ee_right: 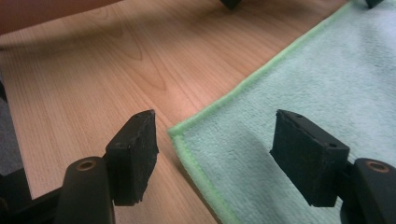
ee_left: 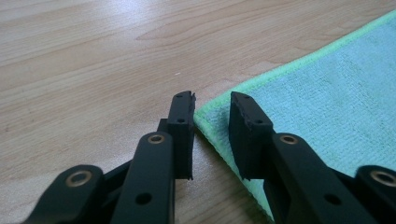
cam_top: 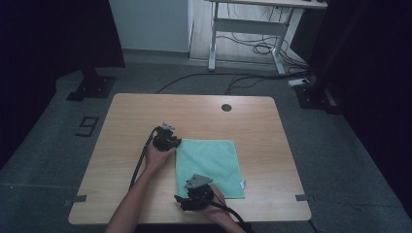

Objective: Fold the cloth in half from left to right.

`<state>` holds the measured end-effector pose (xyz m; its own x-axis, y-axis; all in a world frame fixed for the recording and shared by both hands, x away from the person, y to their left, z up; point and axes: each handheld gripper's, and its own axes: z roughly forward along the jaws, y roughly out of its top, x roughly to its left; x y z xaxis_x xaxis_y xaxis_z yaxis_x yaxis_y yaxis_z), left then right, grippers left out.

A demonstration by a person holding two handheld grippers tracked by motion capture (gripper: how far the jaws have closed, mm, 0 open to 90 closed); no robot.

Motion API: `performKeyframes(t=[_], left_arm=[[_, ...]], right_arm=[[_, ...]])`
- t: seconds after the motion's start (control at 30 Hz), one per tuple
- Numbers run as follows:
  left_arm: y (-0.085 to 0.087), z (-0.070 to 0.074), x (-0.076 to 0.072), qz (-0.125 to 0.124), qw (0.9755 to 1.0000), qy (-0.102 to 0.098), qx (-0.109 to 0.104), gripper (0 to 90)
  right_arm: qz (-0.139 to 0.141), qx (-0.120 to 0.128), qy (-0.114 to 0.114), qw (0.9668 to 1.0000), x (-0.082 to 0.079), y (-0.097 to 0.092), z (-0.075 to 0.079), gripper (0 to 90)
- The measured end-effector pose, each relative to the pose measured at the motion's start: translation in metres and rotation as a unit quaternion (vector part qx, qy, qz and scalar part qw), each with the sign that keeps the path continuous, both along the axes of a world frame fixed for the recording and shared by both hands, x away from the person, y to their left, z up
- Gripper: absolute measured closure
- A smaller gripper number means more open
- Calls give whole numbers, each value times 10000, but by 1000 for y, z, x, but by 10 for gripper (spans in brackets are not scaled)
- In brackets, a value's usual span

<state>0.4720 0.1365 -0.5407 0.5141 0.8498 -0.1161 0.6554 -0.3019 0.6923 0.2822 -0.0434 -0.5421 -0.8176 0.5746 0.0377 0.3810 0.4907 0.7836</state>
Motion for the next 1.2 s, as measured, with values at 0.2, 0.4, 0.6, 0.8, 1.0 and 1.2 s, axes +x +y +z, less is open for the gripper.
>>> performKeyframes(t=[0.2, 0.4, 0.6, 0.8, 1.0, 1.2], left_arm=[[0, 0, 0, -10, 10000, 13, -21, 728], [1, 1, 1, 45, 10000, 30, -15, 680], [4, 2, 2, 118, 9999, 75, -1, 704], [1, 1, 3, 88, 9999, 89, -1, 770], [-1, 1, 4, 40, 9999, 113, -24, 851], [-3, 4, 2, 34, 10000, 23, 3, 867]], right_arm=[[73, -79, -160, 9998, -2, 6, -3, 445], [211, -246, -73, 9994, -3, 12, -7, 654], [124, -302, -138, 9994, -3, 10, -7, 765], [126, -300, -138, 9994, -2, 10, -7, 793], [144, -304, -126, 9994, -1, 9, -7, 810], [128, -269, -108, 9995, -1, 9, -7, 816]])
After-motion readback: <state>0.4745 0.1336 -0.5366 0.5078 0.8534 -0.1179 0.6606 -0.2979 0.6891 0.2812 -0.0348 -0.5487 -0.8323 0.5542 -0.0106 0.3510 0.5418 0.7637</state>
